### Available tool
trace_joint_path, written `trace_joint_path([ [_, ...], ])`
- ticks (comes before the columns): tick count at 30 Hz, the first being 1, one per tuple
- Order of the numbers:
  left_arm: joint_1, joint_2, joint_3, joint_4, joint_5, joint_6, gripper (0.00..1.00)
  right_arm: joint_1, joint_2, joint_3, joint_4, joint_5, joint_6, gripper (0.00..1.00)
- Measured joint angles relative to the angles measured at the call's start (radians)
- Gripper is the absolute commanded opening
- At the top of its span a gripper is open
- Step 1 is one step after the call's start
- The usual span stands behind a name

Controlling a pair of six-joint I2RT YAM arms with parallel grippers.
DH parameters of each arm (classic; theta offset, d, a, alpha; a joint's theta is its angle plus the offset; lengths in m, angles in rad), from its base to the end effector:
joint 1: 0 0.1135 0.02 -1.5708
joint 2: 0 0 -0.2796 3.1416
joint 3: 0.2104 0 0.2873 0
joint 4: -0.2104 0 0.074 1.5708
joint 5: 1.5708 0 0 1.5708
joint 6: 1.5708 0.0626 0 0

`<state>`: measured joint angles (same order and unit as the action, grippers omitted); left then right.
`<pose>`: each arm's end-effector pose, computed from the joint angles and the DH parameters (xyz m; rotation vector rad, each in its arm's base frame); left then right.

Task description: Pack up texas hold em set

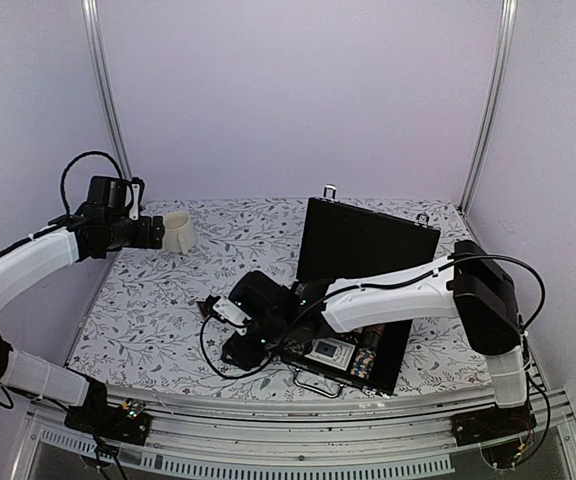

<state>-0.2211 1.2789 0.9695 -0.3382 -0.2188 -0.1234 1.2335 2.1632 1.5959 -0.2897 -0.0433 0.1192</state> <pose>0.3281 -0.0598 0.2714 -0.0126 2.2009 0.0504 0.1744 0.5055 0.1419 -1.3593 2.1432 0.6352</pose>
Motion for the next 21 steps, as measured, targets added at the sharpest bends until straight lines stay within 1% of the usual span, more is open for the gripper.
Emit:
trace_joint_path([
  [4, -0.001, 0.000, 0.000, 0.000, -0.004, 0.000, 0.94, 0.000, -0.060, -0.034, 0.031, -0.007, 0.004, 0.42],
  [7, -0.003, 0.000, 0.000, 0.000, -0.005, 0.000, 0.94, 0.000, -0.131, -0.096, 0.048, 0.019, 0.013, 0.42],
  [12, -0.011, 0.002, 0.000, -0.001, -0.008, 0.000, 0.94, -0.021, -0.291, -0.254, 0.061, 0.079, 0.028, 0.42],
  [17, -0.021, 0.009, 0.000, -0.005, -0.017, 0.000, 0.94, -0.140, -0.433, -0.455, 0.076, 0.117, 0.080, 0.42],
  [21, -0.028, 0.013, 0.000, -0.008, -0.024, 0.001, 0.94, -0.272, -0.474, -0.583, 0.074, 0.133, 0.117, 0.42],
])
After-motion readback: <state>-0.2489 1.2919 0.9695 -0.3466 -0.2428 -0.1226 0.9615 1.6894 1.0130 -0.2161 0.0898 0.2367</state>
